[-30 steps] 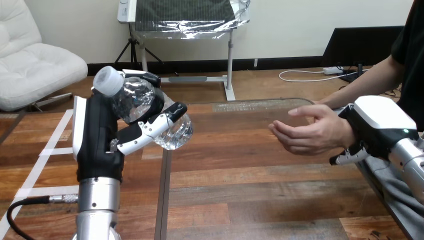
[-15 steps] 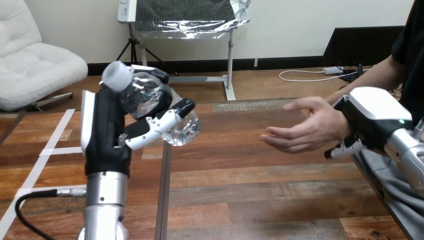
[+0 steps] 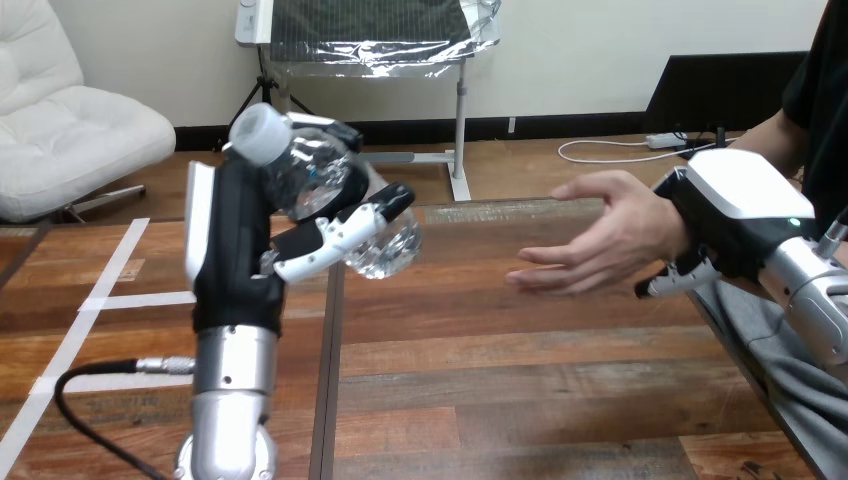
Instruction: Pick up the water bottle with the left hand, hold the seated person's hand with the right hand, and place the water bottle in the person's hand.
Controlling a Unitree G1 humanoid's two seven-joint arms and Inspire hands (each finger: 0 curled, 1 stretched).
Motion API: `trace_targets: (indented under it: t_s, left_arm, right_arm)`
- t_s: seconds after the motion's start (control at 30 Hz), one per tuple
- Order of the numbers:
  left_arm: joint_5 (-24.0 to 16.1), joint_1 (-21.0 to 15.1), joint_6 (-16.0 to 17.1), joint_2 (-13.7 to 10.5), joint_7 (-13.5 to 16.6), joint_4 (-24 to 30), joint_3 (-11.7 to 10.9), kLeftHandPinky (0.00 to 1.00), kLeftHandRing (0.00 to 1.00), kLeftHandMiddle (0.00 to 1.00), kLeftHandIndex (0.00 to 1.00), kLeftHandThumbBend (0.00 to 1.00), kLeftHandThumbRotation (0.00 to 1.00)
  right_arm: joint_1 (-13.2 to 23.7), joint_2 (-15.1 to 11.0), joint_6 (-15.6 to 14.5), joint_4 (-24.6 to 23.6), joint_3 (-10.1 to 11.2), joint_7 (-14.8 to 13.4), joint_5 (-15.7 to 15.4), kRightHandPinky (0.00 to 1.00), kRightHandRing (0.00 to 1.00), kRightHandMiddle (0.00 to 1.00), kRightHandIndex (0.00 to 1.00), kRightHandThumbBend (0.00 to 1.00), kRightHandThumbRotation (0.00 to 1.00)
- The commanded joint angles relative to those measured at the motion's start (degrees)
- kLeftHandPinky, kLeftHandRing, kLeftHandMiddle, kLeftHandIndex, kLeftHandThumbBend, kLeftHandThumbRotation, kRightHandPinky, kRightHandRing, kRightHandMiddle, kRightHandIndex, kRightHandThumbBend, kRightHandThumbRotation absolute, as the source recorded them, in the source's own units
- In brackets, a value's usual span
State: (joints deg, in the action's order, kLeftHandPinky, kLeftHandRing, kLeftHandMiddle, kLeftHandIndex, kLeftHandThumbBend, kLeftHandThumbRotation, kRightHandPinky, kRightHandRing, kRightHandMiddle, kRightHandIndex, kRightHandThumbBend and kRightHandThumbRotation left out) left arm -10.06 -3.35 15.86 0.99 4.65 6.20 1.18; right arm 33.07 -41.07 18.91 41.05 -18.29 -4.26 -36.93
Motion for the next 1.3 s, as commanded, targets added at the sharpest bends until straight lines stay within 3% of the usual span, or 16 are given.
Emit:
trace_targets:
  t_s: [0.0, 0.6, 1.27]
  left_arm:
    - [-2.1, -6.4, 0.4, 0.2, 0.6, -0.1, 1.8, 0.39, 0.39, 0.42, 0.47, 0.65, 0.00]
    - [-4.2, -11.5, -4.2, 4.2, 1.2, -1.7, 6.5, 0.39, 0.39, 0.41, 0.47, 0.64, 0.00]
    - [-2.6, -15.5, -3.8, 7.6, 2.6, -8.1, 12.8, 0.39, 0.39, 0.42, 0.48, 0.61, 0.00]
  right_arm:
    - [1.5, -0.8, 0.9, -6.5, 2.2, 0.0, 0.8, 0.11, 0.17, 0.24, 0.28, 0.80, 0.00]
    - [-0.4, -0.8, -1.7, -16.7, 4.0, 4.5, 0.4, 0.11, 0.17, 0.24, 0.27, 0.81, 0.00]
    - [-1.1, 0.1, -3.2, -22.6, 4.6, 7.1, 1.1, 0.10, 0.16, 0.22, 0.25, 0.82, 0.00]
